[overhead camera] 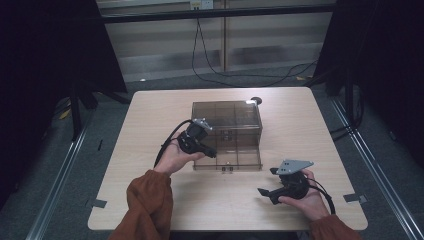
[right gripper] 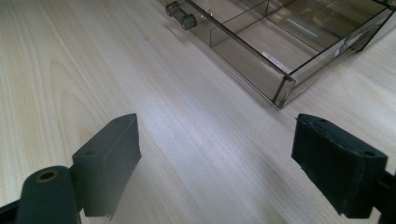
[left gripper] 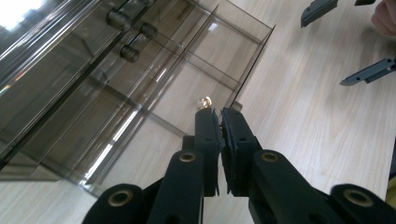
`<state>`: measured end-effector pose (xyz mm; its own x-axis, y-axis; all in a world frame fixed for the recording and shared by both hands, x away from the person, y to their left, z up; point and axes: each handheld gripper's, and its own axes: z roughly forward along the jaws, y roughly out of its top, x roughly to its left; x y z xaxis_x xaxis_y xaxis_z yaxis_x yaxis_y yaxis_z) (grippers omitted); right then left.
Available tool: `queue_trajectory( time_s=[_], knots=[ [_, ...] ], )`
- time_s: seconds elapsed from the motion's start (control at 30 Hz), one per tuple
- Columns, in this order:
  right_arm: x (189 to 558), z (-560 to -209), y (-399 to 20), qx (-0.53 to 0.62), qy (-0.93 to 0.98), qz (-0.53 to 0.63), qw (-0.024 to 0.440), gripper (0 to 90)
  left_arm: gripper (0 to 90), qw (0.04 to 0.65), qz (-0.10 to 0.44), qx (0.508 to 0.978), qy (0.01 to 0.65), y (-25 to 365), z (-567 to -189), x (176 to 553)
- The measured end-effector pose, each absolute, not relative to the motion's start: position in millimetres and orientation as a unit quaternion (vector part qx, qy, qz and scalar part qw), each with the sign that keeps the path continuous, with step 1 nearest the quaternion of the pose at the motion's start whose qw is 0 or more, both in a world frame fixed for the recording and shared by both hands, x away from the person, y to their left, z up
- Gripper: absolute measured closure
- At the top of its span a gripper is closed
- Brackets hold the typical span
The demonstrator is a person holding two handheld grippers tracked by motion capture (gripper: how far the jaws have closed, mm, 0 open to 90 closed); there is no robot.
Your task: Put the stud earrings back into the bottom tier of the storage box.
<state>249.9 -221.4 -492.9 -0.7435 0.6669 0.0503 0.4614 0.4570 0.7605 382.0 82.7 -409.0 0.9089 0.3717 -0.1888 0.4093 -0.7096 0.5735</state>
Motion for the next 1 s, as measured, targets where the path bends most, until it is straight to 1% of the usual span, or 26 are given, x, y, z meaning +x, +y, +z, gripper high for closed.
queue_trajectory(
  time_s=[0.13, 0.2, 0.27, 0.33, 0.57, 0.73, 1.0],
  knots=[
    [250, -493, -221, 0.334, 0.844, 0.398, 0.13, 14.5, 86.0, 0.315, -0.035, 0.925, 0.211, 75, -409, 383],
    [250, -493, -221, 0.334, 0.845, 0.398, 0.129, 14.5, 86.0, 0.302, -0.033, 0.931, 0.204, 70, -408, 384],
    [250, -493, -221, 0.334, 0.845, 0.398, 0.129, 14.5, 86.0, 0.307, -0.037, 0.928, 0.207, 67, -409, 384],
    [250, -493, -222, 0.333, 0.844, 0.4, 0.128, 14.4, 86.0, 0.296, -0.039, 0.934, 0.199, 63, -410, 386],
    [249, -493, -222, 0.334, 0.845, 0.397, 0.131, 14.3, 86.0, 0.279, -0.042, 0.939, 0.198, 53, -417, 389],
    [250, -493, -222, 0.333, 0.844, 0.399, 0.129, 14.3, 86.0, 0.286, -0.052, 0.938, 0.189, 45, -419, 389],
    [249, -493, -222, 0.332, 0.844, 0.4, 0.129, 14.3, 86.0, 0.259, -0.044, 0.948, 0.182, 31, -428, 391]
  ],
)
